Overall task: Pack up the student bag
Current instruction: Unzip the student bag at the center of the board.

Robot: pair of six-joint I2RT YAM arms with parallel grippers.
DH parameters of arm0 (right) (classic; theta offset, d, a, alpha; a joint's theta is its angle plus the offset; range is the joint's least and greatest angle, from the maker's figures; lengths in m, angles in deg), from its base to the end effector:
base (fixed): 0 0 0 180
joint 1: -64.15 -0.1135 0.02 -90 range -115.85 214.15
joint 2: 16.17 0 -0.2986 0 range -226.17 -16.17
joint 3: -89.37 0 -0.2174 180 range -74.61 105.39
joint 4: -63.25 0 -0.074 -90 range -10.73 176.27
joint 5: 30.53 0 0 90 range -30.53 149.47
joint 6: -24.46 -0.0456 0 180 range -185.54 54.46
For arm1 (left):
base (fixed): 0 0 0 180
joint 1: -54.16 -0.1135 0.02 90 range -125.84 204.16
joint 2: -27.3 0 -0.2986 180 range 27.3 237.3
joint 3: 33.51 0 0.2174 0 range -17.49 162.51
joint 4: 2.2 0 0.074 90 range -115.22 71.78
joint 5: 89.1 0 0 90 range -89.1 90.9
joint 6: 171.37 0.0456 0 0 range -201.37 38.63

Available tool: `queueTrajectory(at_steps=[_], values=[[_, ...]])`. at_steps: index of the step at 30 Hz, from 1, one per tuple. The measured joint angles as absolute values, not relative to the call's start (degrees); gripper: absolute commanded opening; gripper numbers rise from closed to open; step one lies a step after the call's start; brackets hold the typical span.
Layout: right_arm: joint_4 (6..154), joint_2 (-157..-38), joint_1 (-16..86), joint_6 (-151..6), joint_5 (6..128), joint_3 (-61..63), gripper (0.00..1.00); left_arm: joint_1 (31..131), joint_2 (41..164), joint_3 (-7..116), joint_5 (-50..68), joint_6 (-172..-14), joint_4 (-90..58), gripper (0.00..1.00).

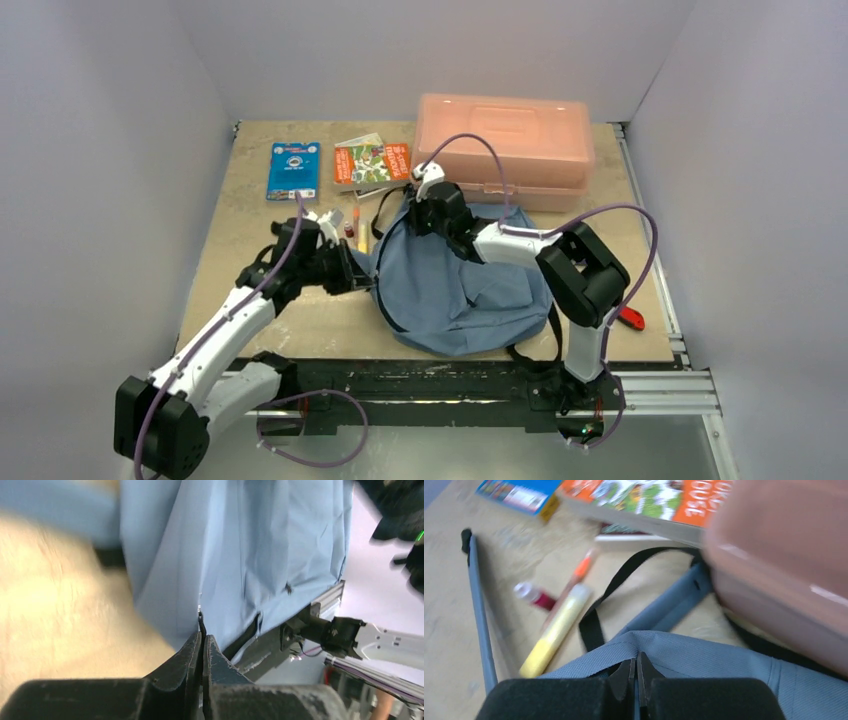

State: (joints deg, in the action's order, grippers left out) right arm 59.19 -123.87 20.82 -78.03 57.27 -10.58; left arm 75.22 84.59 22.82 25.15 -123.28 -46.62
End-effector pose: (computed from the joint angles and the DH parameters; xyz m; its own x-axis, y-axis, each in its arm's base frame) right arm 0.3016 0.2821 0.2492 -0.4270 -0.1057 -0.8981 -0.5815 0.7926 0.1832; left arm 0.1400 -0.0740 0.2788 -0.8930 -0.3088 -0.3275 0.0005 0.7269 -0.6867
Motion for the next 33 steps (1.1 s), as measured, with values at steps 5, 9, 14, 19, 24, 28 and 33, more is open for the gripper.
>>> queueTrajectory(at_steps=[5,9,14,19,24,28,33], values=[[61.88,-126.12,25.0,-85.12,52.48,-6.41,0.0,75.3,74.12,11.81,28.21,-130.06,-46.27,0.0],[63.1,-126.32,24.82,-82.17,53.47,-5.38,0.43,75.3,71.2,8.02,28.34,-132.88,-46.86,0.0],[72.39,-122.16,22.81,-78.38,52.96,-4.53,0.72,75.37,74.5,8.79,30.15,-133.42,-44.87,0.0],[83.17,-114.27,18.96,-79.06,55.59,-2.89,0.72,75.48,77.1,10.56,32.23,-133.23,-43.67,0.0],[82.23,-109.46,17.21,-90.38,65.79,-4.73,0.68,75.56,76.27,10.76,32.87,-133.05,-43.6,0.0],[78.45,-112.44,14.79,-101.86,68.09,-5.93,0.59,75.56,74.82,10.78,32.84,-132.97,-43.91,0.0],[79.36,-118.23,10.09,-107.96,63.56,-5.91,0.54,75.56,73.27,10.78,32.82,-132.88,-44.7,0.0]])
